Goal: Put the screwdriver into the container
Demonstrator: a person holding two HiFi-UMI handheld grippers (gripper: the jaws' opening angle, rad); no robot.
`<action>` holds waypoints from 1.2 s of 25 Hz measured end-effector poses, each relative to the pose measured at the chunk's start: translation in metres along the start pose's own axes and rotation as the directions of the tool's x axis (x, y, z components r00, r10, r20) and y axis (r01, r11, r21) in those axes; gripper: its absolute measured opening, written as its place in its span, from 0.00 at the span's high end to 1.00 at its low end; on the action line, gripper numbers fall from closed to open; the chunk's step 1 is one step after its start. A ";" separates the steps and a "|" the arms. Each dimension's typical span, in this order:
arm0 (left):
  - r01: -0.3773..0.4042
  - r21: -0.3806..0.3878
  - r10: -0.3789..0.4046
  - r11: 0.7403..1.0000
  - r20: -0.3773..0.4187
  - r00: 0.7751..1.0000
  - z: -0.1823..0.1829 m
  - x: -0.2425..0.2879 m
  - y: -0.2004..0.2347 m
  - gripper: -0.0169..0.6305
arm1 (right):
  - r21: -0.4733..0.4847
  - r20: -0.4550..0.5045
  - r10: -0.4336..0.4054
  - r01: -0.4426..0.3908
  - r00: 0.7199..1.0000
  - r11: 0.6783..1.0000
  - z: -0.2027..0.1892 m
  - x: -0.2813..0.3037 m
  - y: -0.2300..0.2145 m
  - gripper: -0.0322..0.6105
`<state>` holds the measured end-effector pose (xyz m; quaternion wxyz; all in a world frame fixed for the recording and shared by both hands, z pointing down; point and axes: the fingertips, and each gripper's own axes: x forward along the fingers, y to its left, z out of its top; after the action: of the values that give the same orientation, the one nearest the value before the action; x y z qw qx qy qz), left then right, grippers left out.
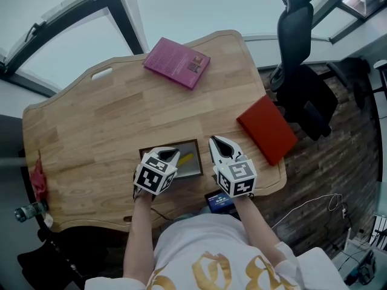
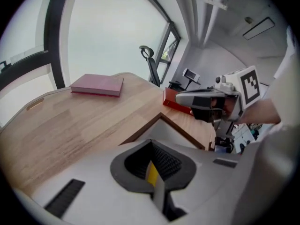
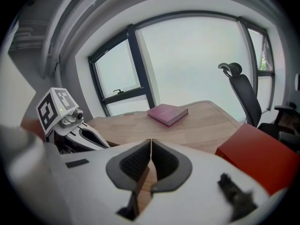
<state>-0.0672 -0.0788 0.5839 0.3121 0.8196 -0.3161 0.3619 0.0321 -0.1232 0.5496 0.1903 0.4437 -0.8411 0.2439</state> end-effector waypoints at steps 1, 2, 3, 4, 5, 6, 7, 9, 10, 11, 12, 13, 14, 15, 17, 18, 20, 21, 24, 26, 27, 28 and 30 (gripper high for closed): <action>0.002 -0.003 -0.002 1.000 0.040 0.999 0.005 -0.004 -0.001 0.95 | -0.004 0.004 0.001 -0.001 1.000 1.000 0.002 -0.001 0.002 0.90; 0.003 -0.006 -0.002 1.000 0.079 0.997 0.011 -0.009 -0.001 0.95 | -0.009 0.008 0.002 -0.002 1.000 1.000 0.003 -0.002 0.003 0.90; 0.000 -0.014 0.001 1.000 0.116 0.993 0.016 -0.014 -0.001 0.95 | -0.012 0.011 0.002 -0.002 1.000 1.000 0.005 -0.004 0.005 0.90; -0.003 -0.031 0.007 1.000 0.151 0.989 0.020 -0.019 0.000 0.95 | -0.016 0.013 0.002 -0.002 1.000 1.000 0.005 -0.005 0.007 0.90; -0.004 -0.057 0.014 0.998 0.185 0.983 0.024 -0.025 0.001 0.95 | -0.020 0.016 0.002 -0.002 1.000 1.000 0.006 -0.006 0.009 0.90; -0.003 -0.088 0.022 0.996 0.217 0.976 0.028 -0.031 0.002 0.95 | -0.025 0.019 0.003 -0.002 1.000 1.000 0.007 -0.008 0.011 0.90; -0.003 -0.115 0.031 0.993 0.246 0.969 0.030 -0.036 0.004 0.95 | -0.029 0.022 0.003 -0.003 1.000 1.000 0.008 -0.010 0.013 0.90; -0.017 -0.147 0.059 0.989 0.281 0.958 0.032 -0.046 0.008 0.95 | -0.039 0.030 0.006 -0.005 1.000 0.999 0.011 -0.013 0.018 0.90; -0.032 -0.154 0.076 0.988 0.290 0.954 0.032 -0.050 0.010 0.95 | -0.044 0.035 0.008 -0.007 0.999 0.999 0.013 -0.014 0.020 0.90; -0.046 -0.161 0.093 0.986 0.300 0.949 0.031 -0.054 0.012 0.95 | -0.051 0.039 0.011 -0.009 0.999 0.999 0.015 -0.015 0.023 0.90; -0.058 -0.171 0.110 0.984 0.314 0.943 0.032 -0.059 0.014 0.95 | -0.058 0.043 0.013 -0.011 0.999 0.998 0.017 -0.016 0.026 0.90; -0.064 -0.187 0.125 0.980 0.333 0.935 0.032 -0.064 0.016 0.95 | -0.067 0.047 0.016 -0.013 0.999 0.998 0.020 -0.016 0.029 0.90; -0.068 -0.203 0.138 0.977 0.355 0.925 0.034 -0.069 0.017 0.95 | -0.075 0.053 0.018 -0.014 0.998 0.997 0.022 -0.018 0.032 0.90; -0.073 -0.216 0.153 0.974 0.378 0.913 0.036 -0.074 0.018 0.95 | -0.086 0.061 0.019 -0.014 0.998 0.996 0.025 -0.019 0.035 0.90; -0.112 -0.219 0.197 0.969 0.417 0.887 0.040 -0.085 0.020 0.95 | -0.107 0.078 0.018 -0.010 0.997 0.994 0.030 -0.021 0.040 0.90; -0.143 -0.212 0.225 0.967 0.436 0.871 0.043 -0.091 0.021 0.95 | -0.117 0.087 0.017 -0.006 0.996 0.993 0.033 -0.022 0.043 0.90; -0.191 -0.201 0.267 0.961 0.491 0.829 0.049 -0.106 0.021 0.95 | -0.133 0.104 0.014 0.000 0.995 0.991 0.038 -0.025 0.048 0.90; -0.194 -0.203 0.274 0.960 0.532 0.801 0.054 -0.115 0.020 0.95 | -0.141 0.112 0.014 0.002 0.994 0.990 0.041 -0.027 0.050 0.90; -0.190 -0.221 0.289 0.957 0.630 0.721 0.067 -0.141 0.016 0.95 | -0.170 0.143 0.015 0.010 0.990 0.985 0.054 -0.034 0.057 0.90; -0.229 -0.220 0.317 0.948 0.635 0.704 0.069 -0.149 0.018 0.95 | -0.182 0.174 0.012 0.020 0.985 0.983 0.065 -0.039 0.061 0.90; -0.253 -0.217 0.334 0.943 0.631 0.701 0.069 -0.151 0.019 0.95 | -0.185 0.192 0.010 0.027 0.981 0.982 0.070 -0.041 0.063 0.90; -0.279 -0.215 0.352 0.936 0.625 0.697 0.068 -0.153 0.020 0.95 | -0.188 0.211 0.007 0.034 0.978 0.982 0.076 -0.044 0.064 0.90; -0.327 -0.212 0.386 0.921 0.616 0.687 0.067 -0.156 0.022 0.95 | -0.193 0.246 0.000 0.049 0.969 0.980 0.085 -0.049 0.065 0.90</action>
<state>-0.1409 -0.0959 0.4300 0.1418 0.8020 -0.5722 0.0965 -0.0052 -0.1088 0.4392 0.1311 0.4598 -0.8726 0.1001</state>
